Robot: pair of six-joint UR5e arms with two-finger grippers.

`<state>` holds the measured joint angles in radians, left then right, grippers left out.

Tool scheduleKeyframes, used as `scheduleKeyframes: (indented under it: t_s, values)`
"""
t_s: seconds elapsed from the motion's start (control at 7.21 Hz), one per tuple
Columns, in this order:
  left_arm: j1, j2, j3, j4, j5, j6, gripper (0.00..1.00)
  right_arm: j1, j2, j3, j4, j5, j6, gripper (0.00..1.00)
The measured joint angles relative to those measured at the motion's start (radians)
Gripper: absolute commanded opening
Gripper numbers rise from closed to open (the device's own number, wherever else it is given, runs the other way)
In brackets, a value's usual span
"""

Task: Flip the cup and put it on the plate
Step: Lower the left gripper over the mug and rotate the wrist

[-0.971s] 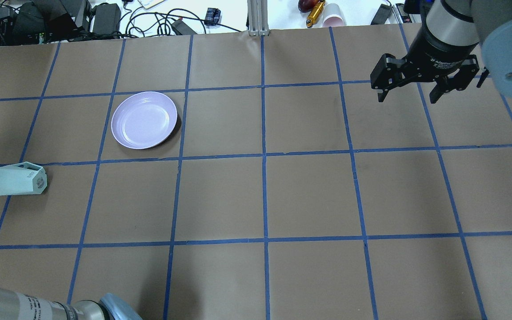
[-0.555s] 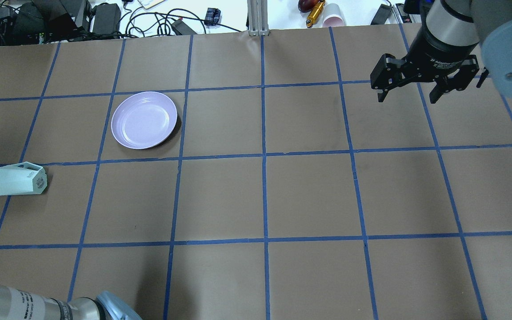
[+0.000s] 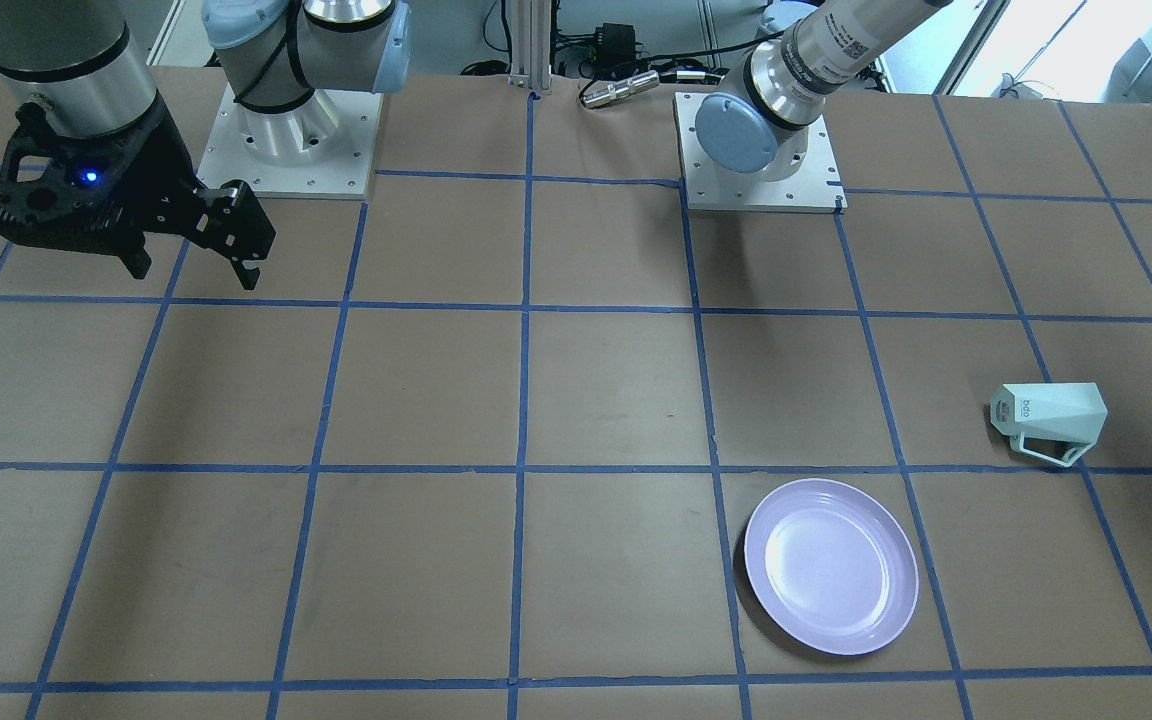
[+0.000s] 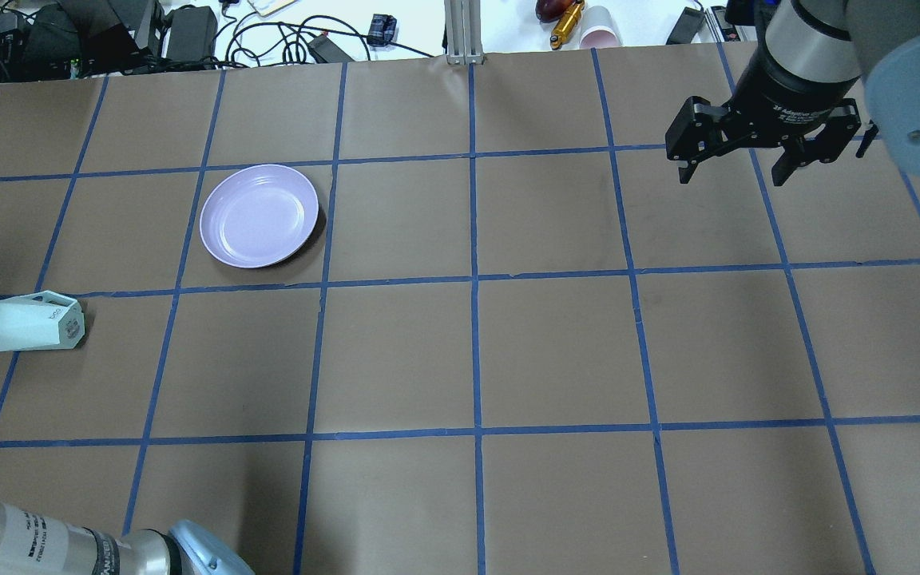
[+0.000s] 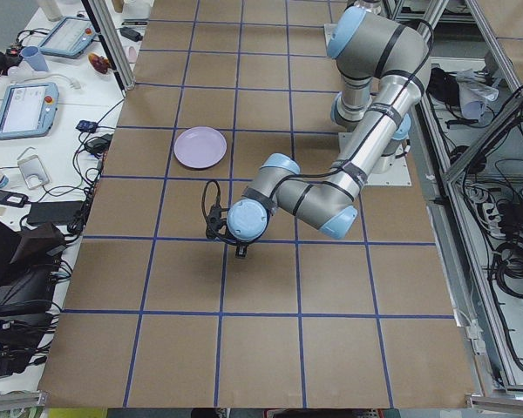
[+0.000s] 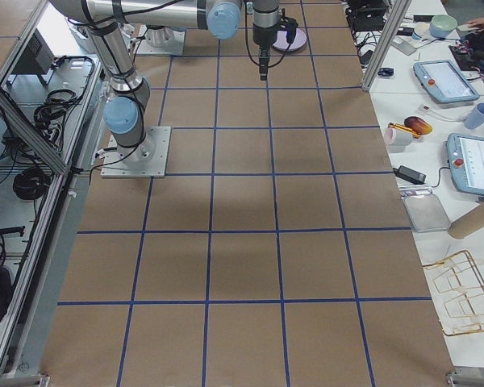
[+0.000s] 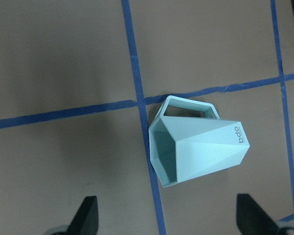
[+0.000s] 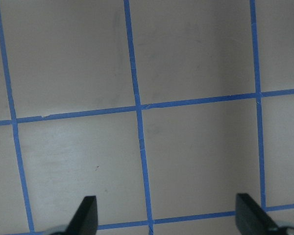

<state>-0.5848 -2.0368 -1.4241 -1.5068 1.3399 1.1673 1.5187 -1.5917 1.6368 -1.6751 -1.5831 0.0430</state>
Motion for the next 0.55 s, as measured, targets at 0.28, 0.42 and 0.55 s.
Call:
scheduleKeyframes:
  t_s: [0.28, 0.42, 0.55]
  values:
    - [0.015, -0.047, 0.028, -0.039, -0.039, 0.013, 0.98, 0.0, 0.0, 0.0, 0.0, 0.0, 0.0, 1.0]
    - [0.031, -0.075, 0.056, -0.091, -0.067, 0.015, 0.98, 0.0, 0.0, 0.0, 0.0, 0.0, 0.0, 1.0]
    - [0.045, -0.102, 0.084, -0.148, -0.095, 0.02, 0.98, 0.0, 0.0, 0.0, 0.0, 0.0, 0.0, 1.0]
